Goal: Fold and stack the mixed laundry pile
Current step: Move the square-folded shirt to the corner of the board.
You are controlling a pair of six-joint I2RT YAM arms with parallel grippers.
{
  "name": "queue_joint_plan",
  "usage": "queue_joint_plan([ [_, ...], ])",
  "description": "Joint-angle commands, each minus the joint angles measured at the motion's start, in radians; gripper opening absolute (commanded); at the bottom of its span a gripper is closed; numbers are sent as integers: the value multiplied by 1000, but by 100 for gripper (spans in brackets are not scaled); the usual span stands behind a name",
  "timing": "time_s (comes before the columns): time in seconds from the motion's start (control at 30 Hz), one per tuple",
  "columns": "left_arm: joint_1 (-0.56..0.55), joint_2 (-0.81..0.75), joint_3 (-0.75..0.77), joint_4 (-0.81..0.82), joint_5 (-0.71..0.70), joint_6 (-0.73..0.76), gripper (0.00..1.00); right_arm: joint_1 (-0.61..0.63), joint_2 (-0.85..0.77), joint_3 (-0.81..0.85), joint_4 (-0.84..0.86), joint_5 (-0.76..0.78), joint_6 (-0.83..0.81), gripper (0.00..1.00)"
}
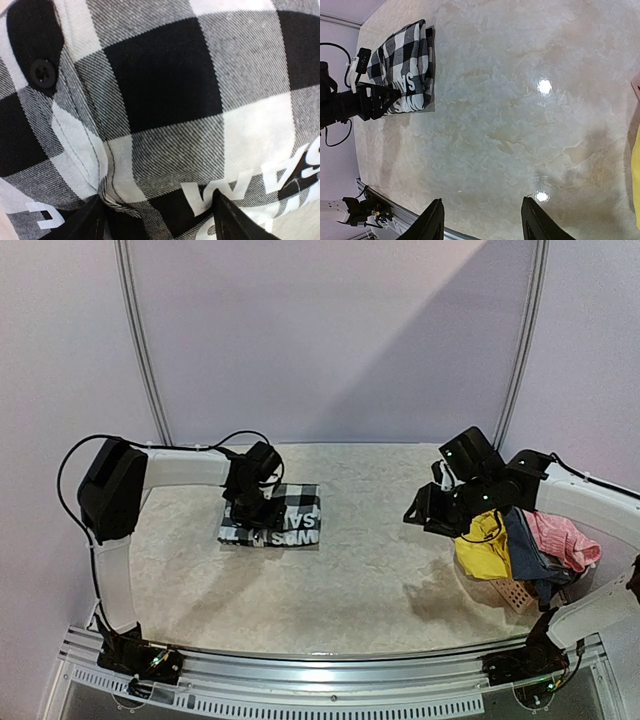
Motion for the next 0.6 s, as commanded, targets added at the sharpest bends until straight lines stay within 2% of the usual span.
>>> queue_joint_plan([
  [0.0, 103, 12, -1, -24, 17, 157, 75, 10, 55, 73, -29, 4, -8, 53],
  [0.43, 304, 91, 126, -59, -50, 351, 74, 12, 197, 202, -81, -44, -68, 54],
  [0.57, 365, 128, 171, -63, -60, 364, 74, 11, 232, 215, -76, -64, -71, 54],
])
